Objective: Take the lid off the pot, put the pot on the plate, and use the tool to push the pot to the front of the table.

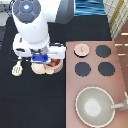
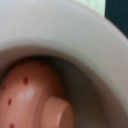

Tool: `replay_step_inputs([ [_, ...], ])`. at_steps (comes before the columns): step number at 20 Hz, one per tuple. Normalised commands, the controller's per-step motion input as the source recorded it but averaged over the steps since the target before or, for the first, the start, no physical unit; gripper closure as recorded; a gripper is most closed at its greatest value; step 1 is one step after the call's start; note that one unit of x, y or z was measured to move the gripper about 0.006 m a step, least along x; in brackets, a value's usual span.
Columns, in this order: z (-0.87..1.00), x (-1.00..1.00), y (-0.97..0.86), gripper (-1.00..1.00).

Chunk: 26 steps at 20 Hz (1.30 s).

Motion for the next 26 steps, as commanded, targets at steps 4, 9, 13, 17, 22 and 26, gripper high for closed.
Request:
replay_step_inputs([
  [4, 0.00, -0.59, -0.56, 1.00],
  [9, 0.00, -0.59, -0.57, 1.00],
  [13, -0.01, -0.60, -0.56, 1.00],
  [17, -0.31, -0.74, -0.53, 1.00],
  [22, -0.60, -0.93, -0.40, 1.00],
  [26, -0.75, -0.90, -0.38, 1.00],
])
